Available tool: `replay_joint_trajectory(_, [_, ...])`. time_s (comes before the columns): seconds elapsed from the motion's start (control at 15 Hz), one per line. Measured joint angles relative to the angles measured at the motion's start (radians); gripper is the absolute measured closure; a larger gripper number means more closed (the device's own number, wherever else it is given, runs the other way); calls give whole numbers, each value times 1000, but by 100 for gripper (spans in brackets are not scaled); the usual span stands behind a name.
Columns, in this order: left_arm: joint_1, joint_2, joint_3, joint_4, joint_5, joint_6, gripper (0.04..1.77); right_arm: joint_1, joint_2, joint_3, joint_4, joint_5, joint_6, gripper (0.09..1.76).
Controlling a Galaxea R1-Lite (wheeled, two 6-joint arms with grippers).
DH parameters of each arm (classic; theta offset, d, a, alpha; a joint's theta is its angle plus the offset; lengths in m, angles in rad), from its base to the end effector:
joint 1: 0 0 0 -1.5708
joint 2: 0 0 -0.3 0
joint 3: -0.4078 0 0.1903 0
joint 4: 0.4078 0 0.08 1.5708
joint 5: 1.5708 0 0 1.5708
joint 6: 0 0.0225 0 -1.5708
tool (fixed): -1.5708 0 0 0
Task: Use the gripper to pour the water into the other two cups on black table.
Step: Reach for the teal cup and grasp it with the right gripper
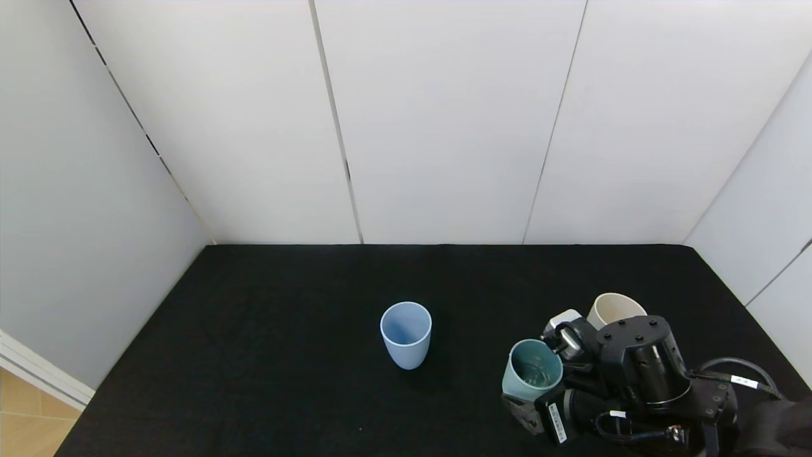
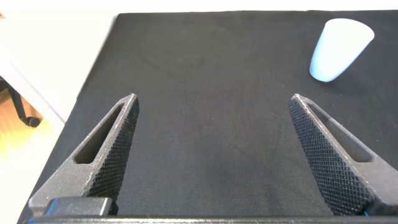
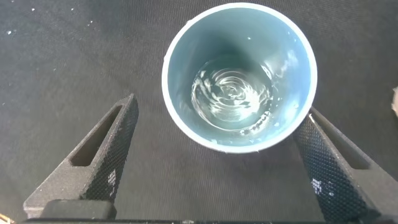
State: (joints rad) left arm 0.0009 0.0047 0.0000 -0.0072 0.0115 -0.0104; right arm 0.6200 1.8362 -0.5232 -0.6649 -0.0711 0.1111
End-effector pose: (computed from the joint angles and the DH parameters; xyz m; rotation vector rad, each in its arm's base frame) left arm -0.0225 0.0002 0.0763 -0.0104 -0.0026 0.0124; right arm 0.2271 0.1602 0.0780 -0.1173 0.6447 0.4935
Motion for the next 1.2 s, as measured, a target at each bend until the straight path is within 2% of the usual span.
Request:
replay_joint_trajectory(0.73, [-1, 0, 0, 0, 0, 0, 9, -43, 73, 0, -116, 2, -3, 14])
replay_joint_trajectory(1.2, [0, 0, 0, 0, 0, 0, 9, -41, 114, 1, -173, 3, -1, 14])
